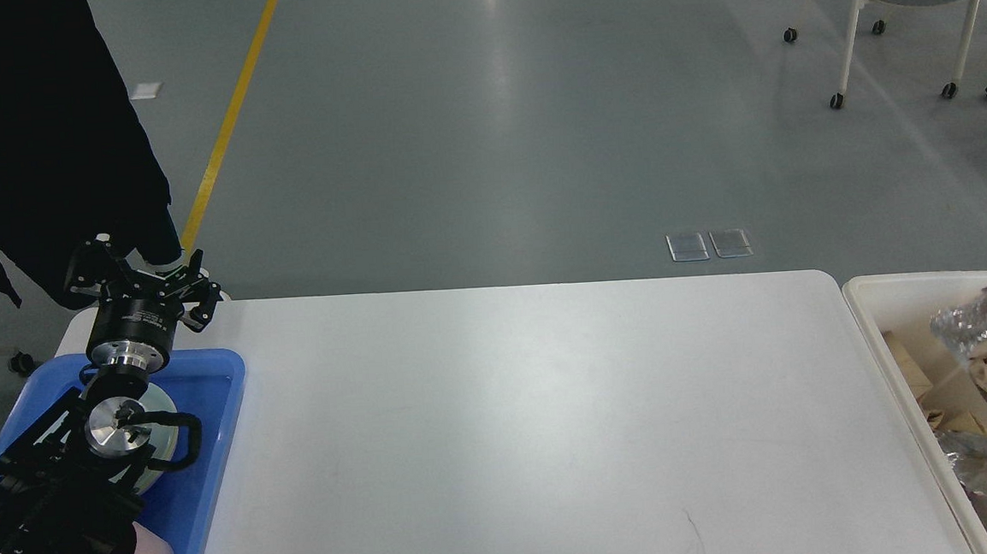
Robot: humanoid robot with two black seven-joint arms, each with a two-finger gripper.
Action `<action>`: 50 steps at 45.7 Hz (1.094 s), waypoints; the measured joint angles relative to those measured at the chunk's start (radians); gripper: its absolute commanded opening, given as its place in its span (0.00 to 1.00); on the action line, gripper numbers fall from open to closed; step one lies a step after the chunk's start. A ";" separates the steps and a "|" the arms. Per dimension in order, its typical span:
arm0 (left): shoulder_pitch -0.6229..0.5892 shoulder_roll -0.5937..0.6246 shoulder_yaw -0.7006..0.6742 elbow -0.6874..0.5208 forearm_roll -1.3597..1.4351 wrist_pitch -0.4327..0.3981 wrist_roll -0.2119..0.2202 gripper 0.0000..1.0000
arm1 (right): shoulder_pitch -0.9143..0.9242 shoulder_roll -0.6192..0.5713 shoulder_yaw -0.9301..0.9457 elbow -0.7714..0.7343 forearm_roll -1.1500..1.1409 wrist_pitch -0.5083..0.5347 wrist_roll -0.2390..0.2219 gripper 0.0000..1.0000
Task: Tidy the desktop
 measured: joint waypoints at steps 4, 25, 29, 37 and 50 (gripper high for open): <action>0.000 0.000 0.000 0.000 0.000 0.000 0.000 0.97 | -0.022 0.022 0.004 -0.034 -0.002 0.000 0.000 1.00; 0.000 0.000 0.000 0.000 0.000 0.000 0.000 0.97 | -0.008 0.072 0.035 -0.049 -0.003 0.009 0.000 1.00; 0.000 0.000 0.000 0.000 0.000 0.000 0.000 0.97 | 0.056 0.112 0.039 -0.048 -0.004 0.012 0.002 1.00; 0.000 0.000 0.000 0.000 0.000 0.000 0.000 0.97 | 0.184 0.215 0.038 -0.046 -0.005 0.019 0.004 1.00; 0.000 0.000 0.000 0.000 0.000 0.000 0.000 0.97 | 0.367 0.413 0.024 -0.044 -0.008 0.021 0.002 1.00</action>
